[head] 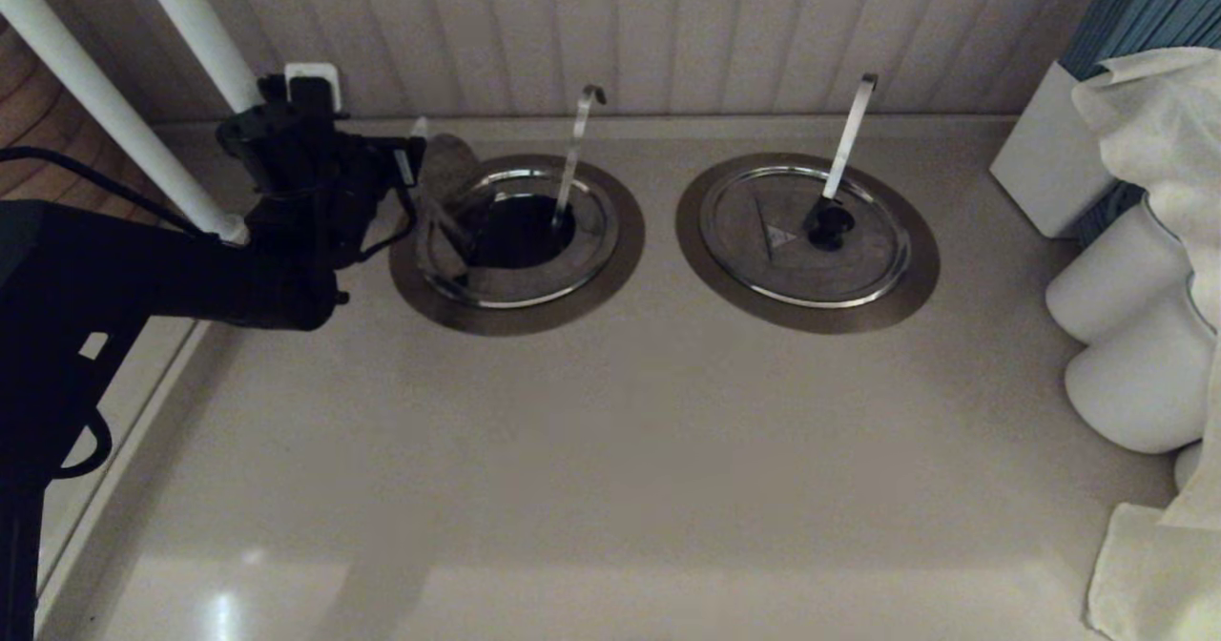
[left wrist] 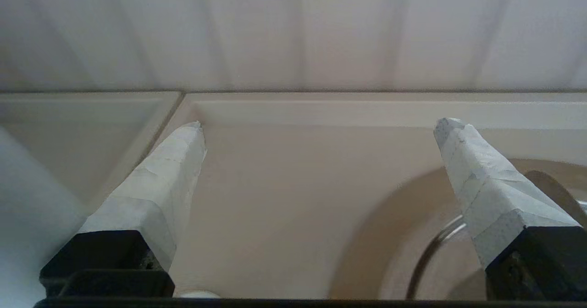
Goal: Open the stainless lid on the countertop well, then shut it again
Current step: Open the lid
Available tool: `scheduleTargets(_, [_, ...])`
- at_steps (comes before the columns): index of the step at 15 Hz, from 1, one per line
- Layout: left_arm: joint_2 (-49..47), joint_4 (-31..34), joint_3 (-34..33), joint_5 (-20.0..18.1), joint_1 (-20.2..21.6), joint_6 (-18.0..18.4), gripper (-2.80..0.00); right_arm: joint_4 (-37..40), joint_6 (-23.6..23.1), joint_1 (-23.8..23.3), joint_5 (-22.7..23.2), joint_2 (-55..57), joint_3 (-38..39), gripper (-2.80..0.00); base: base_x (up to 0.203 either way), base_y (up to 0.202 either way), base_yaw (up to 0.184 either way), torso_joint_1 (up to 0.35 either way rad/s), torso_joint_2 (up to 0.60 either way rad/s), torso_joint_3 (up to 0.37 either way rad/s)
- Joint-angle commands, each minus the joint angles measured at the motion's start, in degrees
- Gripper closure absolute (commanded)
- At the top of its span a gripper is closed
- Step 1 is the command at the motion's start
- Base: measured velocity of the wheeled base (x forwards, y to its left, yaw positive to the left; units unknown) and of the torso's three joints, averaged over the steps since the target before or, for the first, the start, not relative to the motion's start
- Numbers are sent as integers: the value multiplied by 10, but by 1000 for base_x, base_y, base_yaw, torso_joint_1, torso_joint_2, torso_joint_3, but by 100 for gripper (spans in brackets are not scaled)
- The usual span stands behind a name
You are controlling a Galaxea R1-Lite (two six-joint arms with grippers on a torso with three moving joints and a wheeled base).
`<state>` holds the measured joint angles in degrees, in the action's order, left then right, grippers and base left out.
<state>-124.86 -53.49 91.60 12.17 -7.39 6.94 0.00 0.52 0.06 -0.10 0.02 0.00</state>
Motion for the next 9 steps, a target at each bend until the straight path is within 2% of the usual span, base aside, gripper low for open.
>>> scheduleTargets(1, [1,-5,7,-4,16,-6,-280,0,0,0,0,0,0,0,0,0,0,0,0,0])
scheduleTargets(6, [13,0,8,-23,47,-10,-280,0,0,0,0,0,0,0,0,0,0,0,0,0])
scheduleTargets(9, [22,8,7,-34,62,-27,-280,0,0,0,0,0,0,0,0,0,0,0,0,0])
